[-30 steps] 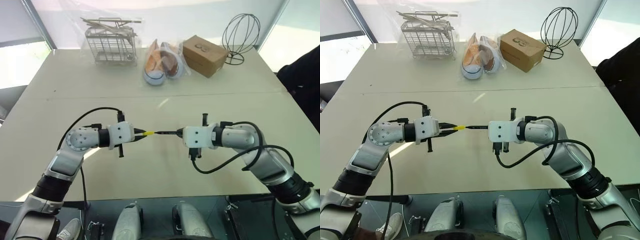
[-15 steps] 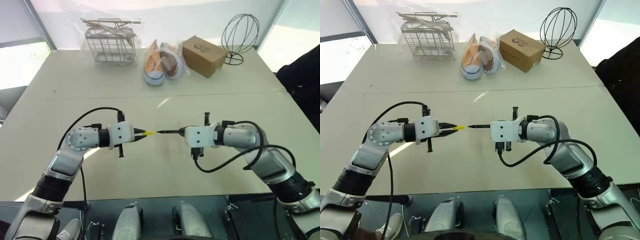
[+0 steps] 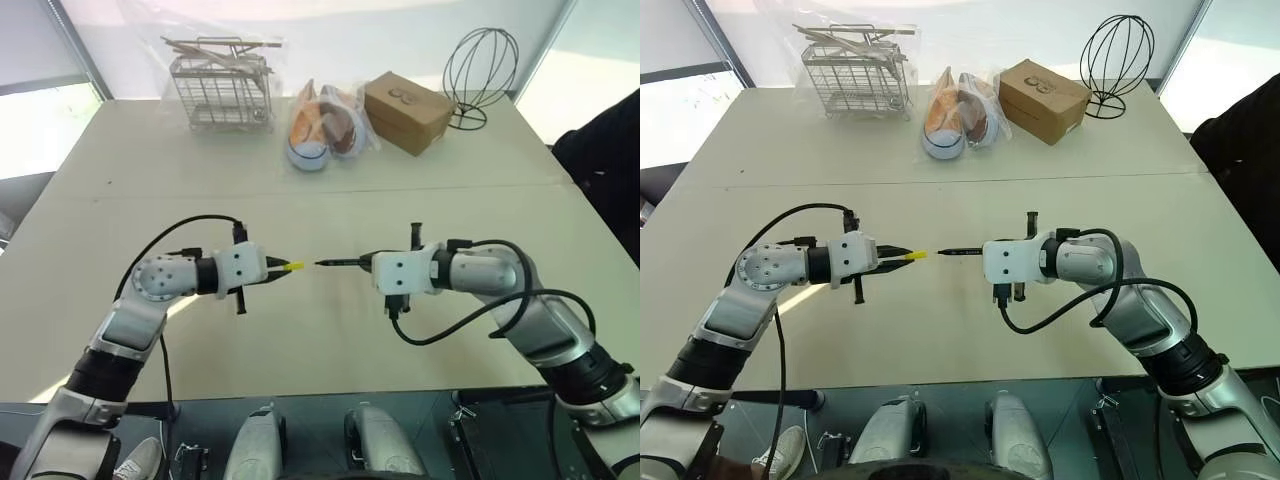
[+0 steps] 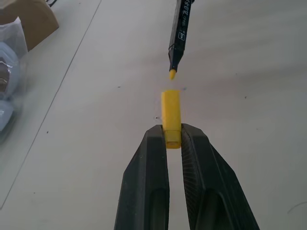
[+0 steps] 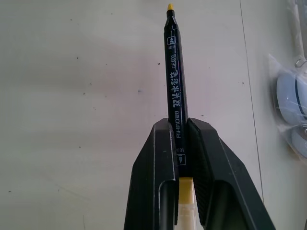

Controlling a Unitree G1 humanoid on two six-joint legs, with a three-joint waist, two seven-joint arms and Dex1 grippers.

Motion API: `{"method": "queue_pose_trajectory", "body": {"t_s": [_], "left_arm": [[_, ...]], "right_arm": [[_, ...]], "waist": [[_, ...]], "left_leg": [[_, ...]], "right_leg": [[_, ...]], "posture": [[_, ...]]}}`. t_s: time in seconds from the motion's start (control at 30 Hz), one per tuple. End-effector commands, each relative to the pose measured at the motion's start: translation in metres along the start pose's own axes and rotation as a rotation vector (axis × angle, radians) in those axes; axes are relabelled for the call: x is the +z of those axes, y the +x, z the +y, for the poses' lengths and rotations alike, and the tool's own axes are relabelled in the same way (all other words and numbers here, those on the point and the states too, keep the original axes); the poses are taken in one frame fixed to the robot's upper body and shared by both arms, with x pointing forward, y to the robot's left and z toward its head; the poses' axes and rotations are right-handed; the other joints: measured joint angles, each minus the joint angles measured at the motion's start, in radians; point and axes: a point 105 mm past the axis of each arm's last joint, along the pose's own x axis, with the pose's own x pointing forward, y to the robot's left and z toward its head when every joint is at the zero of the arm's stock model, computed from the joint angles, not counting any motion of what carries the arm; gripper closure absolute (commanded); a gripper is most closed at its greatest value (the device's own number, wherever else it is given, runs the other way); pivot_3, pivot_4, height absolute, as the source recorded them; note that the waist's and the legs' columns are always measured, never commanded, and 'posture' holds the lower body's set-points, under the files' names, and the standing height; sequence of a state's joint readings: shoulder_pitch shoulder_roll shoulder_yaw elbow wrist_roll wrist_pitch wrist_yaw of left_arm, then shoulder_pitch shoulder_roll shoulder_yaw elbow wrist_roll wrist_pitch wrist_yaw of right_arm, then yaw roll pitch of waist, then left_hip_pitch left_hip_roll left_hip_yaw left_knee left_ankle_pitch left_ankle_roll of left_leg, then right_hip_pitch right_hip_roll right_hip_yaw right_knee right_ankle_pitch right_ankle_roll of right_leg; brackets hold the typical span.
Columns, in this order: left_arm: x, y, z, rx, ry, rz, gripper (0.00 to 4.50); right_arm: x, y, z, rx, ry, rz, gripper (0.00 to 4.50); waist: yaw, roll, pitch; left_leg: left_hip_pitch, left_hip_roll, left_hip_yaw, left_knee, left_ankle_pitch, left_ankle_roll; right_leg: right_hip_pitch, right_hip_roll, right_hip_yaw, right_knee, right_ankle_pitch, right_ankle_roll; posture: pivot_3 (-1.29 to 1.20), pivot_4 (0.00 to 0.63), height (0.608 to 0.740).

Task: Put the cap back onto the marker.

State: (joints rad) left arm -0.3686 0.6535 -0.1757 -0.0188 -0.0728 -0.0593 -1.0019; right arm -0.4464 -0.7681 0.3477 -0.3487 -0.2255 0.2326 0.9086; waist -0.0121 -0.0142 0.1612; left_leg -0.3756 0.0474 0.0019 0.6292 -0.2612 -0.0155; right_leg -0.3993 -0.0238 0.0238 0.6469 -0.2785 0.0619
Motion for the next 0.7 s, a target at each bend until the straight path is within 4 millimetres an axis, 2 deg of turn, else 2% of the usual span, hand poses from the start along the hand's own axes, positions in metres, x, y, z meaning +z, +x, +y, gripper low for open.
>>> {"method": "queue_pose_trajectory", "body": {"t_s": [0.03,0.7], "left_arm": [[0.0098,-0.0002,0.0080,0.020,0.046,-0.026,4.48],[0.0057,0.0020,0.0066,0.004,0.051,-0.041,4.48]], "right_arm": [[0.0049,-0.0043,-0.0075,-0.035,-0.038,-0.012,4.50],[0.0016,-0.0022,-0.0088,-0.044,-0.054,-0.002,4.50]], "waist": [[0.000,0.000,0.000],[0.000,0.000,0.000]], "left_leg": [[0.000,0.000,0.000,0.000,0.000,0.000],[0.000,0.000,0.000,0.000,0.000,0.000]], "right_leg": [[0.000,0.000,0.000,0.000,0.000,0.000],[0.000,0.000,0.000,0.000,0.000,0.000]], "posture": [[0.00,0.150,0.740],[0.00,0.150,0.740]]}}
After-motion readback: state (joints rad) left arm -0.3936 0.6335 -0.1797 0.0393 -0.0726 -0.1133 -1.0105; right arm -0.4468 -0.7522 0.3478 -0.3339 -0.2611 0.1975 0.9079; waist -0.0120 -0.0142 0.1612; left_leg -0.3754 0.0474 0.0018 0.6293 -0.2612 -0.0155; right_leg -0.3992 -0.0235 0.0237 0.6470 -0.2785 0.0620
